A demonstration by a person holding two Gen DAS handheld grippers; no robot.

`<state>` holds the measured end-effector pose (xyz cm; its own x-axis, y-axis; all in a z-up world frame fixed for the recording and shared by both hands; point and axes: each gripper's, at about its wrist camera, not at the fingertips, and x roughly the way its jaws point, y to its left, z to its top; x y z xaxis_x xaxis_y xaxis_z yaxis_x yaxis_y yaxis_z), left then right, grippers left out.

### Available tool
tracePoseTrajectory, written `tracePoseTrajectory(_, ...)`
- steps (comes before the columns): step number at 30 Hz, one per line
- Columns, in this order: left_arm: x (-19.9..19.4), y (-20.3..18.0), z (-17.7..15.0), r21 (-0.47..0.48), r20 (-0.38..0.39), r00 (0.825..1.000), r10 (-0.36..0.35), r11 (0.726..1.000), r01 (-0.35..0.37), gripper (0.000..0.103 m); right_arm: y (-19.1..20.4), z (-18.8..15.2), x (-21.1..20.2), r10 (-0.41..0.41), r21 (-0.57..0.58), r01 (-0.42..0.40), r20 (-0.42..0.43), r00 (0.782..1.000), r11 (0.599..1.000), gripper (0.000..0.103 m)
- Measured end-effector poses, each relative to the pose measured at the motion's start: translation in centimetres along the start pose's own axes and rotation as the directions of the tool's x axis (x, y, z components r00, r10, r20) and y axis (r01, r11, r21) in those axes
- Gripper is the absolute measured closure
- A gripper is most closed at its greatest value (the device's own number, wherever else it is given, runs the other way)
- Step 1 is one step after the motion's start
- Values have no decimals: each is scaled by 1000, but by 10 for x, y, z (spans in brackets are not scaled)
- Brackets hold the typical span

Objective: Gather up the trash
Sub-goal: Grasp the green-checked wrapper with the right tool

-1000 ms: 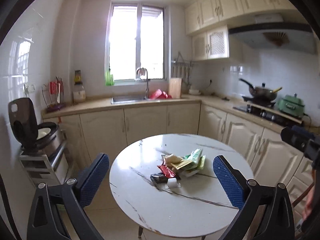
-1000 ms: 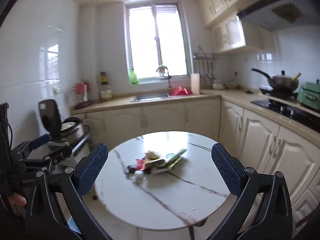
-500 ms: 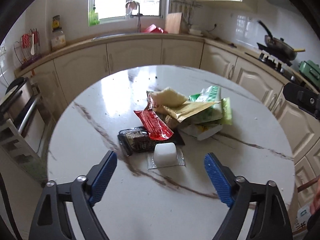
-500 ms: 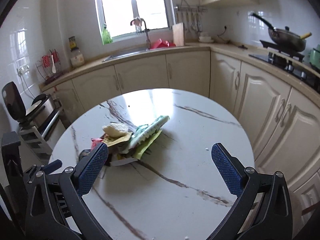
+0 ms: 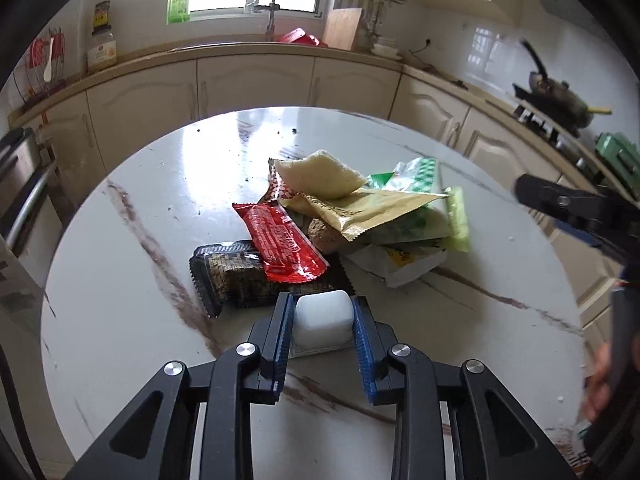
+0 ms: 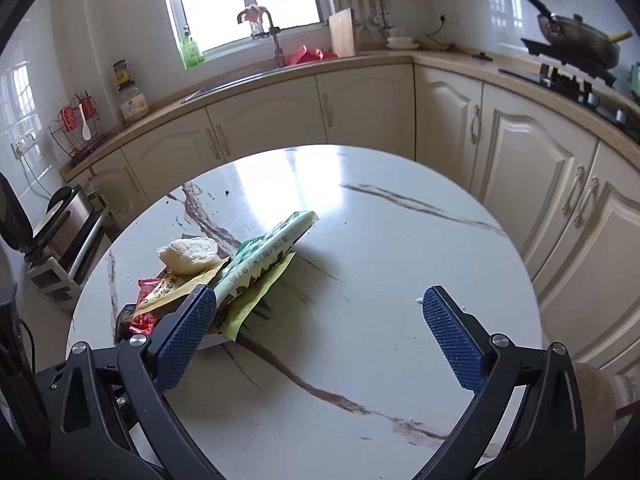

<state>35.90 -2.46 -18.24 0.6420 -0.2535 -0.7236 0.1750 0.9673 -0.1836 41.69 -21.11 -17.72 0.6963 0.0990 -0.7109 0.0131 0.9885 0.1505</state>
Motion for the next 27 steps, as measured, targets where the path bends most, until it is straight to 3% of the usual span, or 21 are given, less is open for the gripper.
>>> tracePoseTrajectory(6,-37,15,-7,-27,73,996,-55,998,57,78,13,11,21,45,15,-45,-22,999,999,0)
tracePoseTrajectory(11,-64,42,-13,-60,115,993,-2,998,9,78,31,25,56,56,7,-56,-63,996,998,1)
tracePoseTrajectory(16,-85,78,-24,-109,128,989,67,993,-53,77,35,32,95,82,51,-75,-156,984,996,24)
tracePoseTrajectory(18,-92,92,-29,-129,127,988,90,989,-73,77,34,31,106,125,75,-113,-180,976,991,45)
tracePoseTrajectory(19,-96,96,-32,-140,126,987,98,987,-80,77,34,30,109,131,79,-118,-190,973,990,51)
tracePoseTrajectory(20,-98,101,-34,-152,124,987,105,985,-85,77,34,29,112,140,82,-126,-192,971,989,64)
tracePoseTrajectory(23,-108,116,-41,-187,120,984,129,977,-105,77,34,28,108,184,91,-171,-163,969,981,73)
tracePoseTrajectory(27,-123,134,-47,-224,128,980,151,967,-120,77,35,33,78,168,62,-164,-68,983,985,85)
